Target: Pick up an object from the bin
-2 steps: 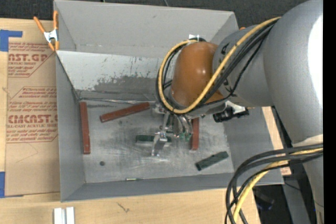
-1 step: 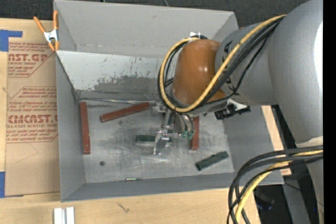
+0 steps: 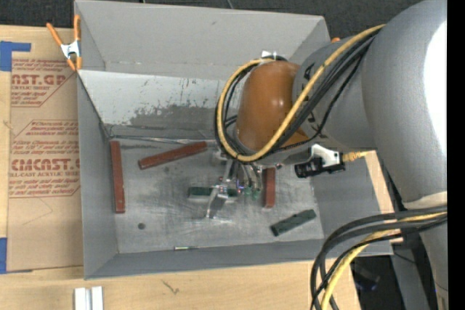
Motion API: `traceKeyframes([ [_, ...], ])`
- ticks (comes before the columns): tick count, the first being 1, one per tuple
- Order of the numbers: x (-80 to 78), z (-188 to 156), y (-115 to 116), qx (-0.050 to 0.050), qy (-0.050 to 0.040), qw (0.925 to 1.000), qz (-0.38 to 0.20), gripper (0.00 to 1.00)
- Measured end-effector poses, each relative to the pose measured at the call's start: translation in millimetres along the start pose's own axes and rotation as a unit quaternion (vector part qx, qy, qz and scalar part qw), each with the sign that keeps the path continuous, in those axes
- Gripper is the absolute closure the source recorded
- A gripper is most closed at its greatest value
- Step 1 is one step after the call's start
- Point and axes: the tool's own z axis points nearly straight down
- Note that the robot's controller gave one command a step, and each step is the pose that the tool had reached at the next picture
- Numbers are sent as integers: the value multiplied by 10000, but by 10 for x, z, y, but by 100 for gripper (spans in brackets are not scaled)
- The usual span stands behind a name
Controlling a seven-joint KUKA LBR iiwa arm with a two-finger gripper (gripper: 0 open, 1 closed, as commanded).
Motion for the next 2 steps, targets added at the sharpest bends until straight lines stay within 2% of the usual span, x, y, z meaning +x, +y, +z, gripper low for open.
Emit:
traceKeyframes([
  [1,71,388,-11,-4,-8,9999,145,0],
  [2,90,355,40,-9,44,9966,820,100],
])
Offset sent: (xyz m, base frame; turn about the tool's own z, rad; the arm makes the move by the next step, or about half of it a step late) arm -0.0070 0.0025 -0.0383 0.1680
